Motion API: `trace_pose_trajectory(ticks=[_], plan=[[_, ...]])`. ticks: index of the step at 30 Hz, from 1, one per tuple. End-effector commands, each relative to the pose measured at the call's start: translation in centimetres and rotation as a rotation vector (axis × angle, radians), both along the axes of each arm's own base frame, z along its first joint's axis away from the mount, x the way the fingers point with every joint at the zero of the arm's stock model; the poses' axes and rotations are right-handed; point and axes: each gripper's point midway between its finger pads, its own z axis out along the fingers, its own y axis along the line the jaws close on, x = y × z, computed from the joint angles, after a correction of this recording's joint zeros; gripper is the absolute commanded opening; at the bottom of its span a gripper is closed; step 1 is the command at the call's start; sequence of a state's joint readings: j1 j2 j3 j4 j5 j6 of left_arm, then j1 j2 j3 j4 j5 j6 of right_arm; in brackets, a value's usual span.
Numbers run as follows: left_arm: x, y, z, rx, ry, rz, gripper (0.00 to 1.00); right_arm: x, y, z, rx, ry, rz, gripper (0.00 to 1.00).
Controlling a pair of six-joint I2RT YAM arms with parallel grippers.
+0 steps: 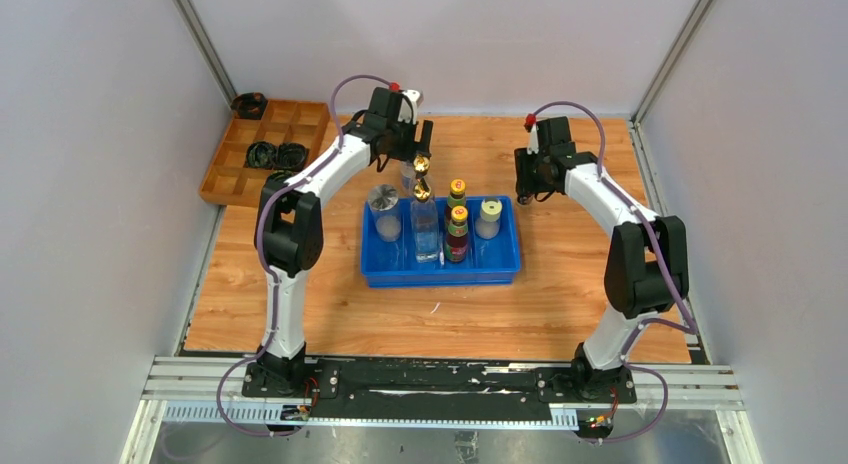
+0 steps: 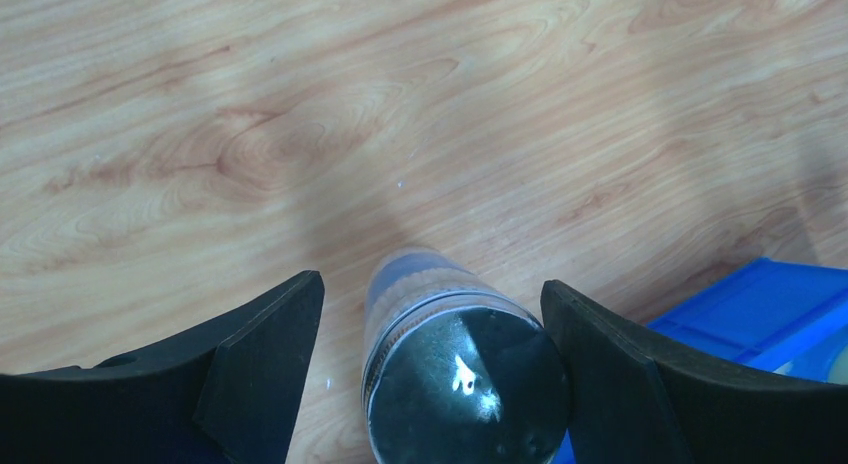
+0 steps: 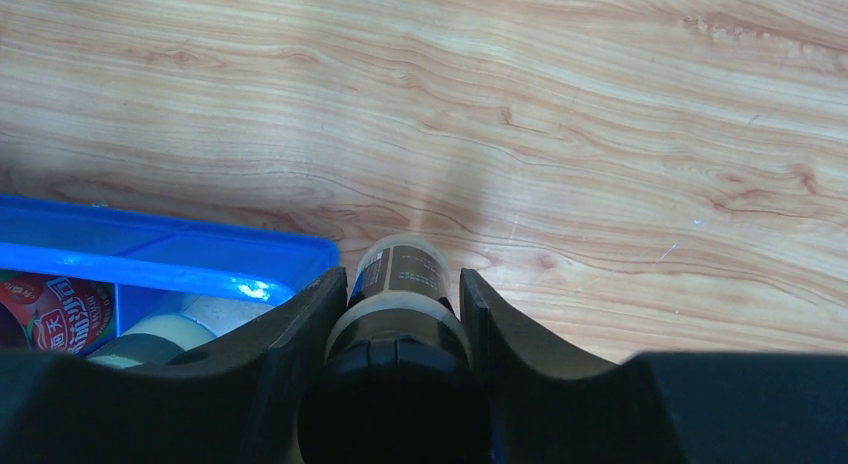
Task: Organize the condiment bottles
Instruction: Pick up the bottle from the center of the board, then place the bottle at the center of the board.
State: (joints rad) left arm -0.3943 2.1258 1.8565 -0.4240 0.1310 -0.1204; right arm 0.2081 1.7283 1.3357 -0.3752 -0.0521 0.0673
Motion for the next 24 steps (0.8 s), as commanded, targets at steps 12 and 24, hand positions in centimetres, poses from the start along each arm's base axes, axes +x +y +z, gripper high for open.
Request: trace_pose_trajectory(ticks=[12, 24], plan=[[-0.7, 2.7, -0.2, 0.085, 0.007, 0.101, 0.56, -2.1, -1.4, -0.3, 0.018, 0.034, -0.051, 0.36], [-2.4, 9.2, 6.8, 0.162, -0.075, 0.281, 0.56, -5.0, -5.6, 2.2, 0.008, 0.004, -0.172, 0.36]])
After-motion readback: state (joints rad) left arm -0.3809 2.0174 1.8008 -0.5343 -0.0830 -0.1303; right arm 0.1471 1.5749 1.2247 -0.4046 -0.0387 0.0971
